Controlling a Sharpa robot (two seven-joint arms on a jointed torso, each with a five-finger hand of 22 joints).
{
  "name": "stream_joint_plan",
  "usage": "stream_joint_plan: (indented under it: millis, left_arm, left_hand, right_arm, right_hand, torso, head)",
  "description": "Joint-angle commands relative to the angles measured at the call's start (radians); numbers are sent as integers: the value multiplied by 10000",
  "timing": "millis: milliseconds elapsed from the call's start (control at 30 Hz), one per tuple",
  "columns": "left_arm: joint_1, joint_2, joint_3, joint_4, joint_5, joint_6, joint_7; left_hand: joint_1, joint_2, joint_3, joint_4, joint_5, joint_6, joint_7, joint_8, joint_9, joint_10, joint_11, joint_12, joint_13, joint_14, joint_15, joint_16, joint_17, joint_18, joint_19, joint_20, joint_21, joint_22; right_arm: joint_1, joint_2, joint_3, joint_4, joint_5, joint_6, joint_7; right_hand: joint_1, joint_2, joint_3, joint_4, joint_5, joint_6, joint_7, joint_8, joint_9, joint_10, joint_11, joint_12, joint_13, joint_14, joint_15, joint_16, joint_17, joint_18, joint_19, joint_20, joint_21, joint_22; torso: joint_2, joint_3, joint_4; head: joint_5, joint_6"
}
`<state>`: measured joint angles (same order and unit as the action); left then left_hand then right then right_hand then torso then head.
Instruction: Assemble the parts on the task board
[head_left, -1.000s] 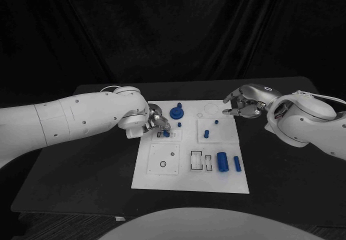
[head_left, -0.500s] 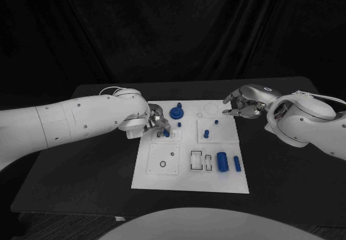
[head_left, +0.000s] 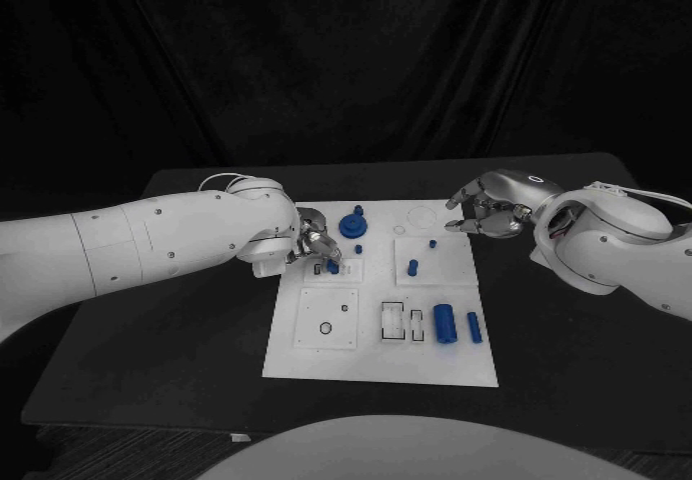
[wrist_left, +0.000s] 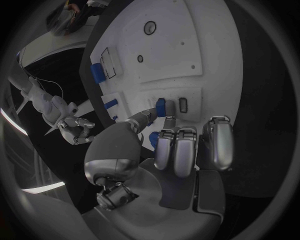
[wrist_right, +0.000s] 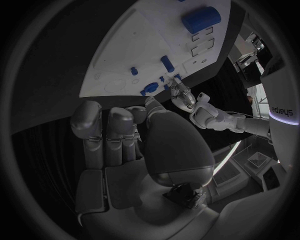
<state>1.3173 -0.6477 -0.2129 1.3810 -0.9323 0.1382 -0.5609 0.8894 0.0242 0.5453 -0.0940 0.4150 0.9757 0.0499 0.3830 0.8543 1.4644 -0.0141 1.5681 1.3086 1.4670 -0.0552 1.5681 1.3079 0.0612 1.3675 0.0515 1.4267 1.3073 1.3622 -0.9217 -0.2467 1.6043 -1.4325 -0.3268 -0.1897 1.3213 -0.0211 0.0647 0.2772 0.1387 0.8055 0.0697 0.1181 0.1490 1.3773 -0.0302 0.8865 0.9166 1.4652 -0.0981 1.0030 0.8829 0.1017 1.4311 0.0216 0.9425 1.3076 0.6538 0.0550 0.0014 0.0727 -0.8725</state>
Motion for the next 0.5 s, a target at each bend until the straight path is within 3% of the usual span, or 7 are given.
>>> stream_joint_plan:
  millis: [33,267,300,333,400,433,500]
  left_arm:
    - [-46,-31,-17,4,-87,174,-5]
    - [-49,-46,-17,34,-87,171,13]
    - [-49,-45,-17,37,-87,171,19]
    - [-50,-43,-17,39,-87,173,24]
    - [-51,-39,-17,41,-87,185,42]
    - [-51,-37,-17,41,-87,193,51]
    - [-52,-35,-17,40,-87,205,61]
  left_hand:
    - [-13,86,369,-334,25,32,-35,-21,21,1064,-46,27,2622,1038,-33,27,2629,13,-58,30,-54,877]
    - [-33,67,336,-351,-141,27,-36,-42,75,1064,-43,27,2622,1038,-33,27,2629,25,-94,36,-97,847]
    - [-70,86,279,-313,-480,20,-43,-68,107,1064,-45,27,2622,1038,-35,27,2629,24,-100,47,-115,842]
    - [-224,115,53,-126,-1400,0,-35,-143,142,1064,-31,27,2622,1038,-20,27,2629,37,-149,59,-175,805]
    - [-346,112,-222,65,-1944,-15,-6,-235,156,1064,-11,27,2622,1038,1,27,2629,49,-187,74,-229,775]
    - [-514,89,-529,303,-2415,-13,27,-316,155,1064,23,27,2622,1038,28,27,2629,56,-207,88,-263,762]
    - [-755,35,-961,645,-2896,-23,80,-435,138,1064,65,27,2622,1038,65,27,2629,61,-227,116,-300,751]
  right_arm:
    - [-28,-13,5,2,-21,115,-93]
    - [-46,-4,5,-13,-21,132,-100]
    - [-48,-3,5,-16,-21,133,-100]
    - [-51,-2,5,-18,-21,134,-100]
    - [-56,0,5,-24,-21,139,-100]
    - [-59,1,5,-27,-21,143,-101]
    - [-62,3,5,-32,-21,150,-101]
  right_hand:
    - [6,130,-67,-20,35,69,-11,35,-19,-92,-12,-41,-15,92,78,-63,-9,5,-55,9,-36,1269]
    - [13,132,-68,-23,37,70,-10,34,-23,-95,-11,-63,-34,91,79,-68,-16,5,-55,10,-39,1269]
    - [13,132,-68,-23,37,70,-10,34,-23,-95,-11,-63,-34,91,79,-68,-16,5,-55,10,-39,1269]
    - [13,132,-68,-23,37,70,-10,34,-23,-95,-11,-63,-34,91,79,-68,-16,5,-55,10,-39,1269]
    - [13,132,-68,-23,37,70,-10,34,-23,-95,-11,-63,-34,91,79,-68,-16,5,-55,10,-39,1269]
    - [13,132,-68,-23,37,70,-10,34,-23,-95,-11,-63,-34,91,79,-68,-16,5,-55,10,-39,1269]
    - [13,132,-68,-23,37,70,-10,34,-23,-95,-11,-63,-34,91,79,-68,-16,5,-55,10,-39,1269]
  torso:
    - [2,2,4]
    - [1,-1,9]
    - [-1,0,7]
    - [-3,3,5]
    - [-5,3,13]
    - [-3,3,15]
    - [-3,1,16]
  head:
    - [19,-2]
    - [37,-2]
    - [42,-2]
    - [43,-2]
    - [39,-2]
    - [36,-2]
    - [35,-2]
